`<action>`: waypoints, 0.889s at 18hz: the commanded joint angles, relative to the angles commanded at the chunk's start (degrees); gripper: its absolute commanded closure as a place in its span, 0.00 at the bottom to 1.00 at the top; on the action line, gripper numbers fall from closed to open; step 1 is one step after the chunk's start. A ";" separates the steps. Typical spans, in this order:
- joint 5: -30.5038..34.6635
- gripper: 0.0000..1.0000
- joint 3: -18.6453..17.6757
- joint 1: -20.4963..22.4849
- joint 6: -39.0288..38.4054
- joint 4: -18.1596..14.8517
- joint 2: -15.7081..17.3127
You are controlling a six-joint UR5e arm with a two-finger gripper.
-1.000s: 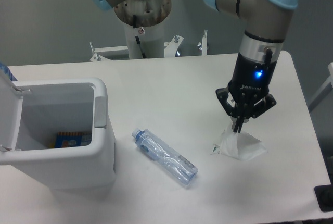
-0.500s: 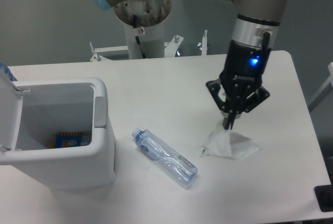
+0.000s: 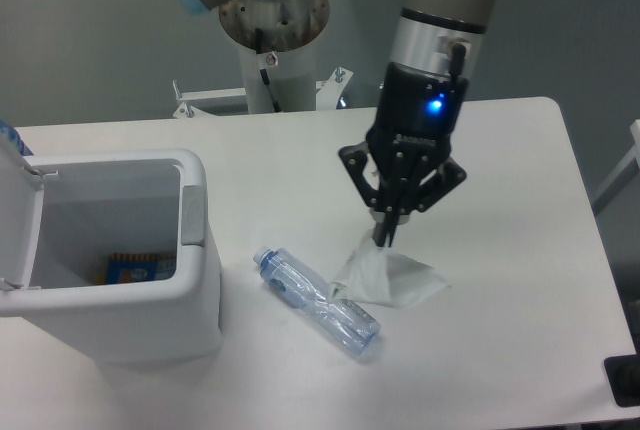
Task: Place the trash in the trash can
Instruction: 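Lift the gripped tissue and carry it toward the trash bin, then lower the tissue into the bin and open the gripper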
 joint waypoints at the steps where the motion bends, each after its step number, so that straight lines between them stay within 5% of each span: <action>1: -0.70 0.98 0.00 -0.09 -0.53 0.00 0.35; 9: -4.22 0.98 -1.40 -2.63 -7.56 -0.09 5.97; 16: -4.22 0.98 -2.11 -7.81 -9.41 -0.09 5.81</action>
